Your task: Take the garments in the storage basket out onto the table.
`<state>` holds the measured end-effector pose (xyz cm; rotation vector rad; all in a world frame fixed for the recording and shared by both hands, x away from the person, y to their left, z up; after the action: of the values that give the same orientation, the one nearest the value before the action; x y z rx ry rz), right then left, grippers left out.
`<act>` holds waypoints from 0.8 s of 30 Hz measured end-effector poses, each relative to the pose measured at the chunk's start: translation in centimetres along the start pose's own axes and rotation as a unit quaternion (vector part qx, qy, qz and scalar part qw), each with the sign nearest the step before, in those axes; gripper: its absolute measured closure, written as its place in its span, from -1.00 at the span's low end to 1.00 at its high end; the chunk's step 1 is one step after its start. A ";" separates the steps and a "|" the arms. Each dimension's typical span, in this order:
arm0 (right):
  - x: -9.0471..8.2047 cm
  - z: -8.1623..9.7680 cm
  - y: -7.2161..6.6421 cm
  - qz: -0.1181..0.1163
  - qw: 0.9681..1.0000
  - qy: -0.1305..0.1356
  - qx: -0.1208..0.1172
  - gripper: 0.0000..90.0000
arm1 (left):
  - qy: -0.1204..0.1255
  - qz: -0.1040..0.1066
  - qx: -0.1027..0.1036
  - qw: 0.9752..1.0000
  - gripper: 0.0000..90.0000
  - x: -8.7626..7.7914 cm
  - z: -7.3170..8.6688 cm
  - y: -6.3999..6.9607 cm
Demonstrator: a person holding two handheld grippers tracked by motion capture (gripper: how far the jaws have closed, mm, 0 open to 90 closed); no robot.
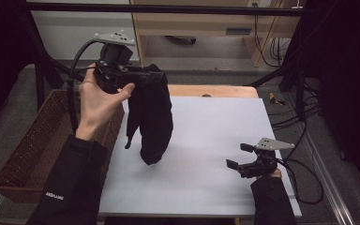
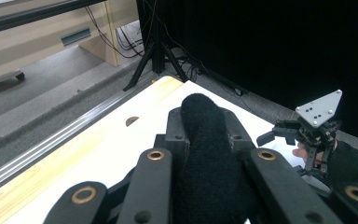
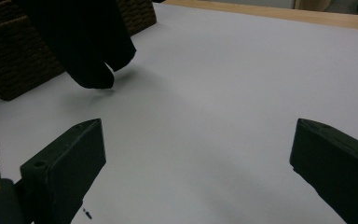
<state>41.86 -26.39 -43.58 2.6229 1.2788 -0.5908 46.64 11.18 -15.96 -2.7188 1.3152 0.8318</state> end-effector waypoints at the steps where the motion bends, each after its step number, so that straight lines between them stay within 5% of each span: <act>1: 0.0 0.0 0.0 -0.001 1.000 0.000 0.000 -0.92 | 0.000 0.000 0.002 1.000 0.69 0.2 0.0 0.0; 24: 0.0 0.0 0.0 -0.001 1.000 0.001 0.000 -0.92 | -0.019 0.034 0.004 0.999 0.69 6.1 2.8 0.6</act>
<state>41.81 -26.37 -43.56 2.6229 1.2826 -0.5895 47.99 7.02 -21.07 -2.6515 1.4087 0.8766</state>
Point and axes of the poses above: each handheld gripper's, and its own axes: x roughly forward along the jaws, z roughly out of its underside, y roughly to its right, the point moved 2 cm from there along x, roughly forward along the jaws, and after that the axes turned 12 degrees about -x, right-handed, at the moved point
